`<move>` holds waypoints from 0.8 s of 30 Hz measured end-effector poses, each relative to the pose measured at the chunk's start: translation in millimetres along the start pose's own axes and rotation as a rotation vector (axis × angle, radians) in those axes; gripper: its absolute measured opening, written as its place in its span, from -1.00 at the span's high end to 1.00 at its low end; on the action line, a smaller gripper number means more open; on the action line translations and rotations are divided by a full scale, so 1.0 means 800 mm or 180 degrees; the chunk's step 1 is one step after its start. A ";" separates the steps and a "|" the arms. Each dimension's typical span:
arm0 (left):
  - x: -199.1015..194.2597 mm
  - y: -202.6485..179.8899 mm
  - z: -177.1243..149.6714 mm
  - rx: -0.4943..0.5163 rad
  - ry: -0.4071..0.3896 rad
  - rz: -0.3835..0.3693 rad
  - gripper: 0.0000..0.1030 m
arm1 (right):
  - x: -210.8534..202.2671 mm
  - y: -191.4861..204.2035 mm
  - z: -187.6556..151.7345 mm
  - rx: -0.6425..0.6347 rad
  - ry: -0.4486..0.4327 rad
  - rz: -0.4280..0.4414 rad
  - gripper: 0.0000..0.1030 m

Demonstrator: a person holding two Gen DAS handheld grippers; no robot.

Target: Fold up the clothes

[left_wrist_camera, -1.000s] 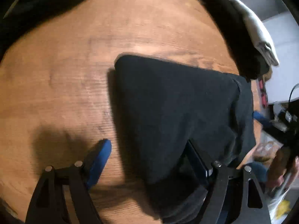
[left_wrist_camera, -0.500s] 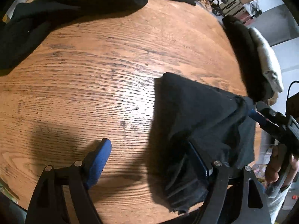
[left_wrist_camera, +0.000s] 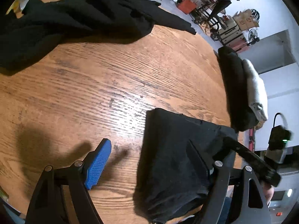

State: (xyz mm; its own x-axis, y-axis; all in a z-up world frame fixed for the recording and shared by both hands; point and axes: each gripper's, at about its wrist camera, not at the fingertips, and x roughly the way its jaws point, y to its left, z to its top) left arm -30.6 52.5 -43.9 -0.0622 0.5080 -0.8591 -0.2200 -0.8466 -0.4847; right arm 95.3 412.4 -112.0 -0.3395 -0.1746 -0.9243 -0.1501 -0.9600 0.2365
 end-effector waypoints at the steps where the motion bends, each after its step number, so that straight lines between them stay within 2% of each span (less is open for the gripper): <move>1: 0.005 -0.005 0.001 -0.0003 0.0011 0.0008 -0.60 | 0.007 -0.012 -0.003 0.0062 0.0015 -0.0162 -0.32; 2: 0.010 -0.010 0.003 -0.0007 0.0023 0.0016 -0.60 | 0.013 -0.025 -0.007 0.0143 0.0037 -0.0187 -0.32; 5: 0.025 -0.030 0.004 0.0110 0.0073 0.0135 -0.60 | 0.022 -0.065 -0.029 0.0482 0.0139 0.0570 -0.35; 7: 0.038 -0.045 0.003 0.0251 0.0123 0.0306 -0.60 | 0.026 -0.080 -0.046 0.0544 0.0201 0.0765 -0.34; 10: 0.061 -0.055 0.006 0.0349 0.0214 0.0505 -0.60 | 0.036 -0.079 -0.066 0.0507 0.0357 0.1160 -0.10; 13: 0.082 -0.056 0.015 0.0364 0.0260 0.0450 -0.60 | 0.039 -0.057 -0.072 0.0380 0.0474 0.1398 -0.05; 15: 0.091 -0.055 0.022 0.0318 0.0300 0.0222 -0.60 | 0.048 -0.043 -0.074 0.0315 0.0514 0.1369 0.01; 16: 0.094 -0.056 0.025 0.0331 0.0330 0.0111 -0.59 | 0.053 -0.037 -0.074 0.0286 0.0534 0.1370 0.13; 17: 0.095 -0.058 0.028 0.0378 0.0347 0.0078 -0.53 | 0.057 -0.031 -0.074 0.0266 0.0554 0.1405 0.57; 18: 0.094 -0.058 0.030 0.0412 0.0357 0.0130 -0.37 | 0.057 -0.027 -0.073 0.0251 0.0554 0.1435 0.74; 19: 0.093 -0.056 0.032 0.0433 0.0360 0.0264 0.30 | 0.046 -0.026 -0.073 0.0248 0.0513 0.1454 0.75; 20: 0.092 -0.052 0.034 0.0417 0.0371 0.0323 0.56 | 0.035 -0.025 -0.073 0.0244 0.0471 0.1472 0.76; 24: 0.089 -0.043 0.036 0.0386 0.0400 0.0344 0.61 | -0.009 -0.025 -0.078 0.0259 0.0353 0.1644 0.75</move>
State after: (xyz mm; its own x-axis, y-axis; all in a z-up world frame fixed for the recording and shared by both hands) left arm -55.2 122.0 -83.6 0.0284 0.3849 -0.9225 -0.3346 -0.8660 -0.3716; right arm 158.8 419.3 -128.4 -0.2886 -0.6462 -0.7065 -0.0623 -0.7236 0.6874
